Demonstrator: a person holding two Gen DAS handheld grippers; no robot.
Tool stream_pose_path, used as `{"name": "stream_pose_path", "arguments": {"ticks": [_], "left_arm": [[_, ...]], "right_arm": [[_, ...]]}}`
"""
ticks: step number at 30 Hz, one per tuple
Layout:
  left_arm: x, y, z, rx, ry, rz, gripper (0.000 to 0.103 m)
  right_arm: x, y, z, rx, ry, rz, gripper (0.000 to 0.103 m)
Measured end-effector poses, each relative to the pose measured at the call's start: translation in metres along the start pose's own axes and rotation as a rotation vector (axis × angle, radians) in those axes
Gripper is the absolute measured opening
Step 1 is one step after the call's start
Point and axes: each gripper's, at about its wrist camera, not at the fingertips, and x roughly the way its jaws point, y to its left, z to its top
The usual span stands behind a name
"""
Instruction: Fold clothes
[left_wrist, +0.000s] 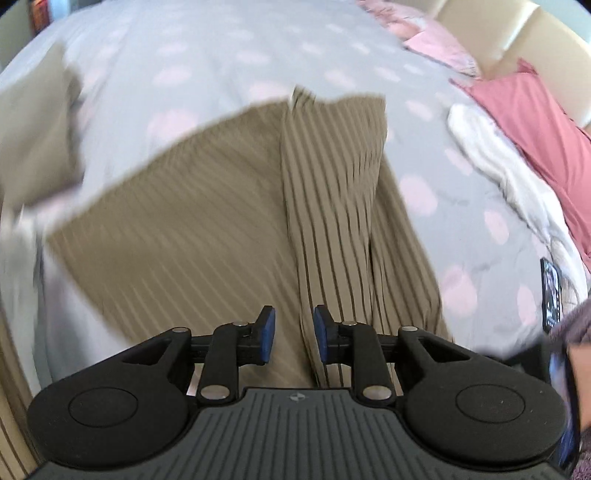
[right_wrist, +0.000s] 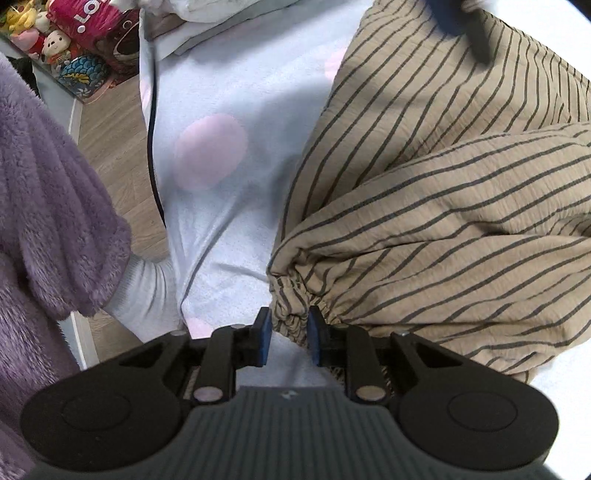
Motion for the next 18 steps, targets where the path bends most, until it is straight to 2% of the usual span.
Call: {"name": "stream_pose_path", "arguments": {"ticks": [6,10,15,18], "left_arm": [[0.037,0.016,0.069,0.051,-0.056,-0.067,0.036],[0.067,0.025,0.092,0.071,-0.085,-0.092,0.037],[0.108,0.04,0.112,0.017,-0.1,-0.121,0.039],[0.114,0.043,0.117,0.007,-0.1,-0.134,0.038]], "right_arm": [[0.011,0.009,0.012,-0.005,0.046,0.042,0.023],[0.014,0.006,0.016,0.011,0.05,0.07,0.023],[0.016,0.007,0.017,0.01,0.038,0.086,0.023],[0.016,0.008,0.016,0.015,0.027,0.095,0.023]]}}
